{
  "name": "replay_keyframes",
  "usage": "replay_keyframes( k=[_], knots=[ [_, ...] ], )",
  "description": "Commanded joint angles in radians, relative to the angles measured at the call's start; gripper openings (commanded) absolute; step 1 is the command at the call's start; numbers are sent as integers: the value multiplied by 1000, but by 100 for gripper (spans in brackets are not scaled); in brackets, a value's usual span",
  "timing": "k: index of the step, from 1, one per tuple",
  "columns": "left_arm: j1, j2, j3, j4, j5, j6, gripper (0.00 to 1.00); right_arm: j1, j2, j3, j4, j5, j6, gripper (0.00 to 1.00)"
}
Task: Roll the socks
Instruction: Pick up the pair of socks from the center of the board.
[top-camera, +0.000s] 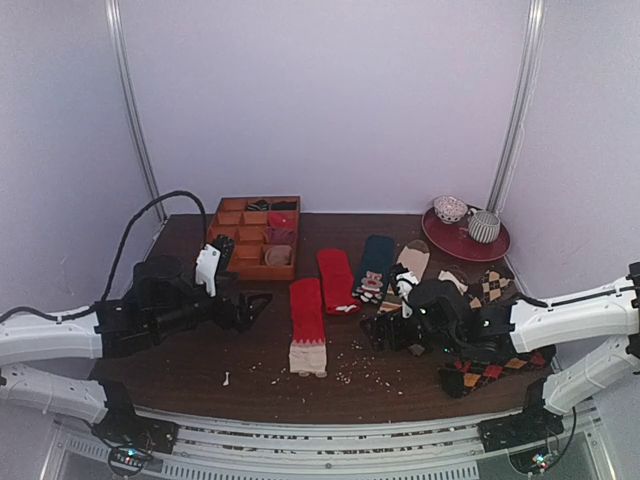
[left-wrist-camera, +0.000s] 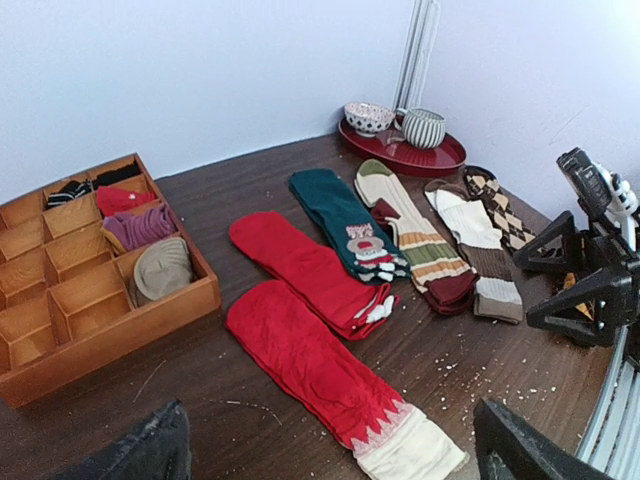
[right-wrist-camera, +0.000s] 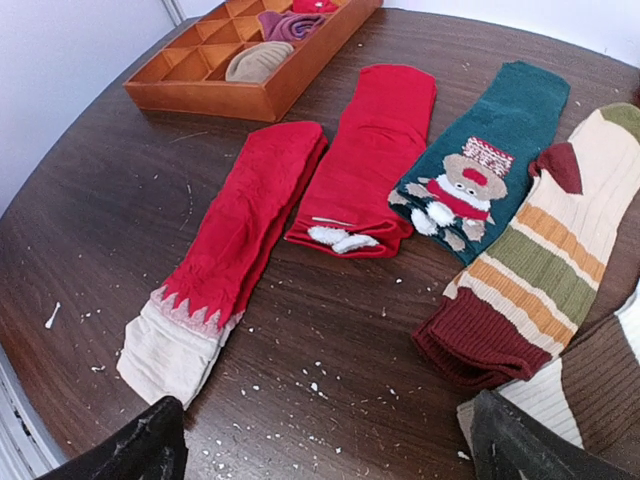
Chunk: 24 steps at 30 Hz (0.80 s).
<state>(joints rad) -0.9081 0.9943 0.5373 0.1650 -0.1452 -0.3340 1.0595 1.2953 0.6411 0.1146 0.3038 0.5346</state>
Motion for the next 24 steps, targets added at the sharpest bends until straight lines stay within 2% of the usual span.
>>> replay_keyframes(
  k=[1, 6, 15, 19, 24],
  knots=[
    [1, -81, 11, 26, 27, 101, 98, -4, -44, 17, -1, -84, -215, 100],
    [1, -103, -36, 73, 80, 127, 98, -16, -25, -28, 107, -128, -277, 100],
    [1, -103, -143, 208, 121, 103, 98, -10, 188, -24, 389, -496, -488, 99],
    [1, -71, -169, 218, 122, 87, 98, -4, 323, 54, 359, -660, -598, 93],
    [2, -36, -191, 242, 131, 75, 98, 3, 426, 117, 335, -646, -680, 88]
  ],
)
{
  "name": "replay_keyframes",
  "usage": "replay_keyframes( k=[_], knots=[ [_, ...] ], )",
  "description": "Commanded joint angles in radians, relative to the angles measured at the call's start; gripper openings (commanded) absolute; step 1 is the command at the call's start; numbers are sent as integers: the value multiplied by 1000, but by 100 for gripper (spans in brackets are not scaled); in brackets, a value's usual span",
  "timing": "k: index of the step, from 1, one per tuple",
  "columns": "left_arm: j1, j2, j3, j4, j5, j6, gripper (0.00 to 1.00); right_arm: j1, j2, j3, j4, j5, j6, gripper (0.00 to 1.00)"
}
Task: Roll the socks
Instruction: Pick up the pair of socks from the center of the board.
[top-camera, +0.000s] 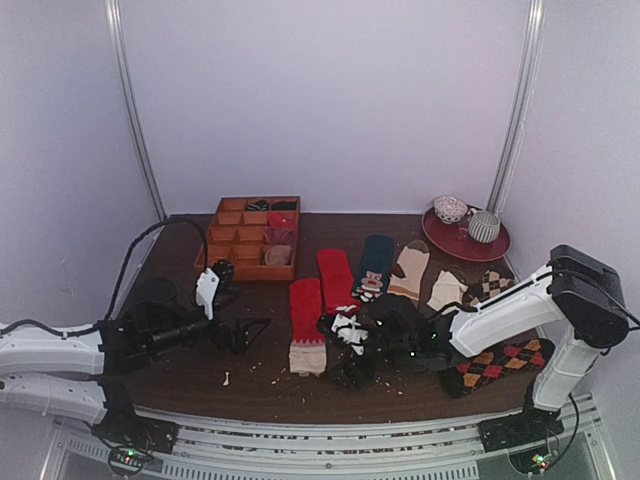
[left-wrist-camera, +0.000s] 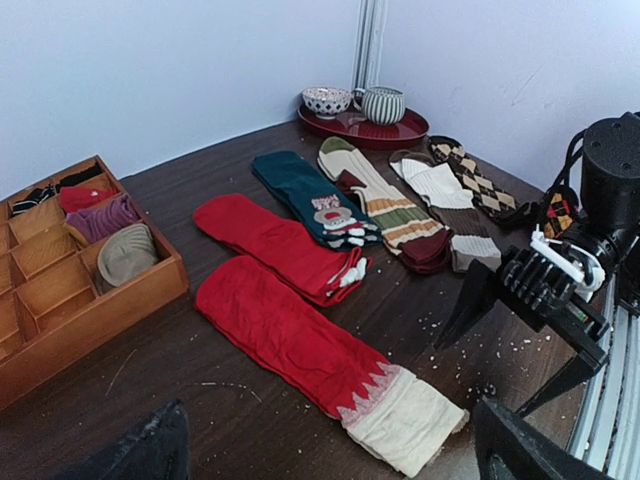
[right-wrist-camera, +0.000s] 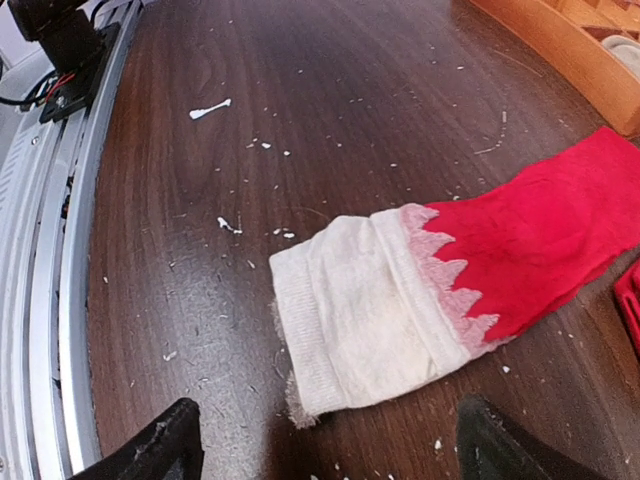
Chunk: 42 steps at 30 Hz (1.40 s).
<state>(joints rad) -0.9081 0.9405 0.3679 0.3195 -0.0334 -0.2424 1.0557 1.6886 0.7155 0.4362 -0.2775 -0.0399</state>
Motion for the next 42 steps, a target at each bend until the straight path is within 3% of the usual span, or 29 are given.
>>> replay_keyframes(
  k=[1, 6, 15, 23, 29, 37, 42],
  knots=[
    [2, 20, -30, 96, 18, -18, 98, 7, 34, 35, 34, -57, -107, 88],
    [1, 33, -47, 109, -11, -8, 98, 9, 22, 5, 98, -41, -135, 87],
    [2, 76, -28, 92, -7, 2, 98, 11, 73, -62, 241, -168, -219, 82],
    [1, 126, -8, 92, 8, 13, 98, 11, 173, 61, 119, -224, -314, 75],
    [1, 141, 12, 73, 28, 13, 98, -2, 207, 78, 122, -181, -284, 69],
    [2, 106, 0, 53, 23, 12, 98, -6, 243, 73, 27, -174, -241, 51],
    [1, 105, 8, 43, 37, 14, 98, -6, 249, 65, 2, -71, -171, 40]
  ],
)
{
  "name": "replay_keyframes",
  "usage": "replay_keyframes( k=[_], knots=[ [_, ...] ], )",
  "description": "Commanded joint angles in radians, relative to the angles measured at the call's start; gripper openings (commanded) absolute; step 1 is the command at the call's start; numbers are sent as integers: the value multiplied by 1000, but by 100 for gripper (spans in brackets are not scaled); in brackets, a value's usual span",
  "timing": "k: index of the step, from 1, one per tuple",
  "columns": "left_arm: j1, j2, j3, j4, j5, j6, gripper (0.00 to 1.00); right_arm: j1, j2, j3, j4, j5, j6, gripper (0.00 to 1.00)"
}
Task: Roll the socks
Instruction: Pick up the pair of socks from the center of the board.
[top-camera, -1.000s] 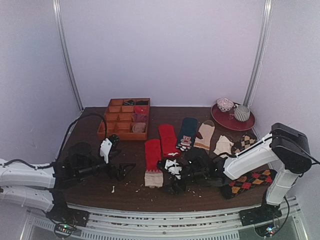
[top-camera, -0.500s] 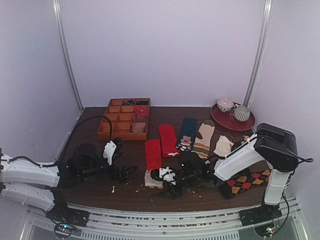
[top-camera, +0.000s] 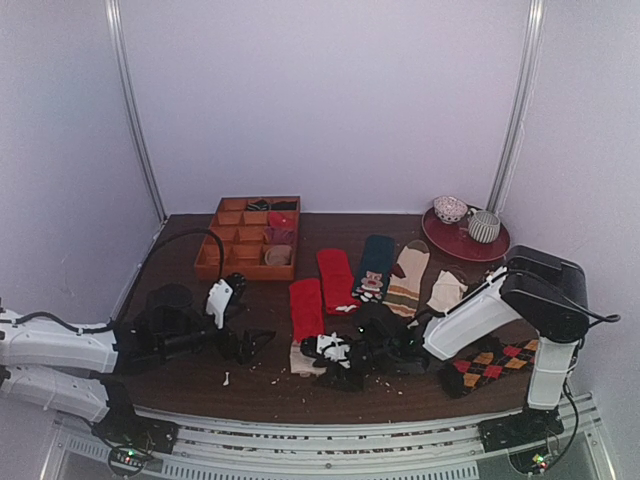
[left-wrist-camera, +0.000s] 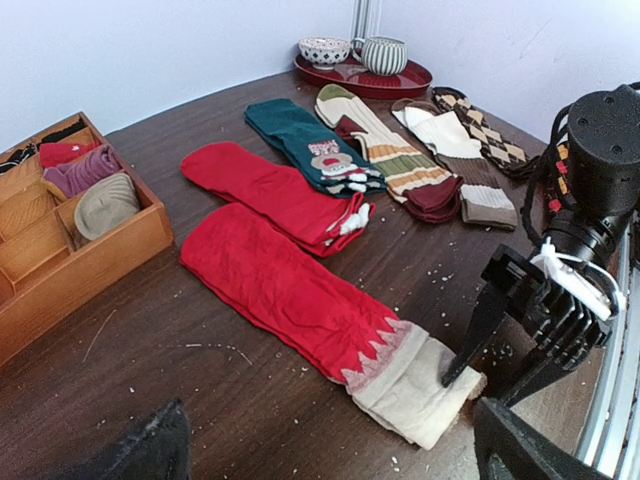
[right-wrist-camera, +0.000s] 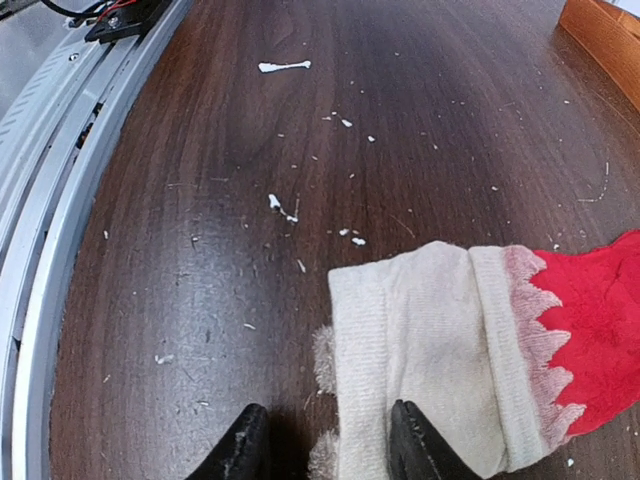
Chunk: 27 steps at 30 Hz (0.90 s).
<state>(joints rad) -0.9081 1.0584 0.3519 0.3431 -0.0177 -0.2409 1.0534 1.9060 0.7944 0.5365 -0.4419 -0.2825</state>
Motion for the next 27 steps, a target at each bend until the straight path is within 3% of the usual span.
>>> replay_keyframes(
  k=[1, 5, 9, 19, 27],
  knots=[
    [1, -14, 23, 19, 23, 12, 98, -6, 29, -21, -93, 110, 86, 37],
    [2, -23, 19, 17, 27, 15, 98, -10, 39, -24, -112, 113, 125, 21],
    [2, -34, 11, 30, 89, 46, 96, -15, 64, 30, -212, 13, 165, 1],
    [-2, 112, -64, 225, 424, 68, 78, -79, 72, 115, -343, -315, 353, 0],
    [-84, 236, -48, 263, 348, 137, 78, -111, 128, 186, -419, -377, 563, 0]
  ],
)
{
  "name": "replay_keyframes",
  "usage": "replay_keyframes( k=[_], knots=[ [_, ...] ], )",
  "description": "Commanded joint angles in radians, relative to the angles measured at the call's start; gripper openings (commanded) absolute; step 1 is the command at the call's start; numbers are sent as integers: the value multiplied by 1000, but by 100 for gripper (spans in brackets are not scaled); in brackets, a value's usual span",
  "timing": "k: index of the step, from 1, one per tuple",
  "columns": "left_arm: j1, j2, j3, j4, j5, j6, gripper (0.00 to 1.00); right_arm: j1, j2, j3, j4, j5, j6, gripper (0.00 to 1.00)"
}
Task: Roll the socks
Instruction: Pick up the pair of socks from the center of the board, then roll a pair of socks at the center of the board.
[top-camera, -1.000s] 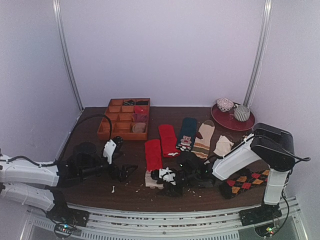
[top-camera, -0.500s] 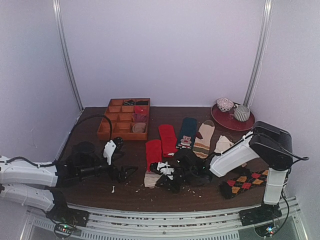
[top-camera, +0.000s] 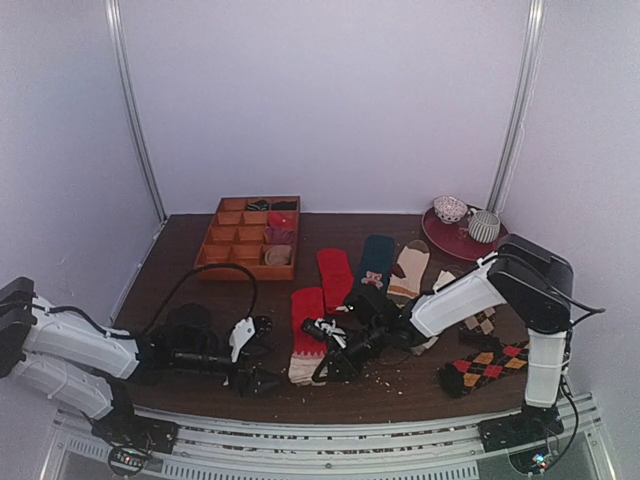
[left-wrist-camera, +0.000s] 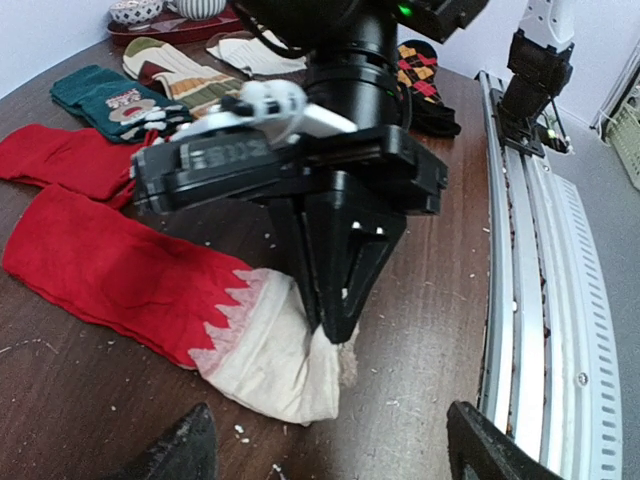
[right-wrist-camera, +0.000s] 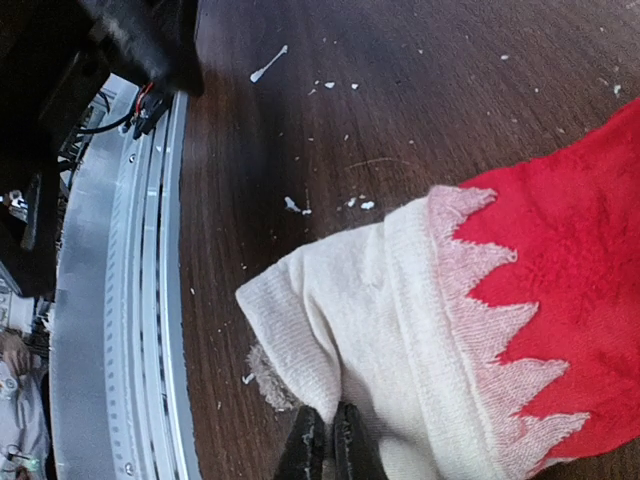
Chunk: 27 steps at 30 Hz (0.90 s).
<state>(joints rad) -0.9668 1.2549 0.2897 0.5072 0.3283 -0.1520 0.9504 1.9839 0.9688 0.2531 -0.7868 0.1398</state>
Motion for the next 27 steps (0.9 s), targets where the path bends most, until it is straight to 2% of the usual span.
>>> replay_keyframes(
  k=[1, 4, 8, 15, 21, 24, 27],
  knots=[
    [-29, 64, 17, 113, 4, 51, 78, -12, 57, 18, -127, -45, 169, 0],
    [-45, 126, 42, 114, -2, 71, 79, -25, 75, 39, -141, -61, 216, 0],
    [-76, 203, 90, 110, -44, 106, 78, -33, 83, 65, -223, -46, 193, 0],
    [-85, 312, 116, 153, -74, 123, 78, -33, 69, 60, -248, -40, 170, 0],
    [-86, 393, 136, 152, -79, 124, 64, -34, 68, 66, -251, -50, 164, 1],
    [-87, 423, 153, 140, -97, 122, 47, -34, 67, 65, -242, -57, 167, 2],
    [-87, 453, 170, 121, -112, 113, 40, -35, 65, 64, -237, -65, 164, 4]
  ],
)
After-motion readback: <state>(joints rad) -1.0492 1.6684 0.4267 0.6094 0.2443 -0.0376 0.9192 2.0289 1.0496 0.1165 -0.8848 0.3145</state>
